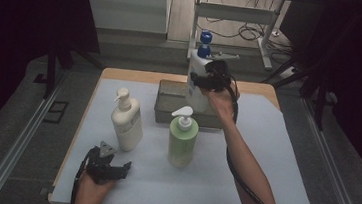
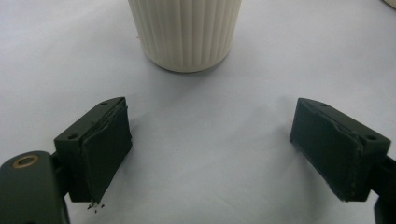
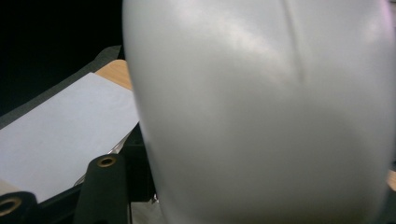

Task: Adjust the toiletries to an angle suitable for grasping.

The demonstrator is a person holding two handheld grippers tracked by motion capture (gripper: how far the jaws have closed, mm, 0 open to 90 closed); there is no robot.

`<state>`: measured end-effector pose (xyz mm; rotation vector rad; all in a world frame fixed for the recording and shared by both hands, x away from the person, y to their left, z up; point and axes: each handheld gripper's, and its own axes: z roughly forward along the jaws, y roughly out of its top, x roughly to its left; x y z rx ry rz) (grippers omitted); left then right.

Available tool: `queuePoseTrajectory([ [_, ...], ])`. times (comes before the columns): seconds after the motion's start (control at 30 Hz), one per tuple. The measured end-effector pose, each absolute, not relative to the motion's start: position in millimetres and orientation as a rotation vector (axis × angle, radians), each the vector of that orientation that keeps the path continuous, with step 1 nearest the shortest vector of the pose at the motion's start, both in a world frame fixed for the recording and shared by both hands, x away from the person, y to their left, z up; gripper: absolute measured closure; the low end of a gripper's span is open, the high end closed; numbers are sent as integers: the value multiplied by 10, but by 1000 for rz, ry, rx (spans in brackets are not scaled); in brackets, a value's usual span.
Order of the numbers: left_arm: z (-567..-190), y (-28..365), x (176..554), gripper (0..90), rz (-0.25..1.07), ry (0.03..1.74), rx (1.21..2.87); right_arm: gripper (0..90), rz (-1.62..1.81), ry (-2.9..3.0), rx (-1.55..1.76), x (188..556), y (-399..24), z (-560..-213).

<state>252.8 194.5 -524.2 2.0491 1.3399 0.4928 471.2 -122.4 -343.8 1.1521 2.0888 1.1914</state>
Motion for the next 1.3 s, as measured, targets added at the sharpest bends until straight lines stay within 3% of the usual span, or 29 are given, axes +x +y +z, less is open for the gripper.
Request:
queuePoseTrajectory([
  [1.3, -5242, 1947, 2528, 121, 493, 1339, 2053, 396, 1118, 2174, 1187, 4722, -1139, -3888],
])
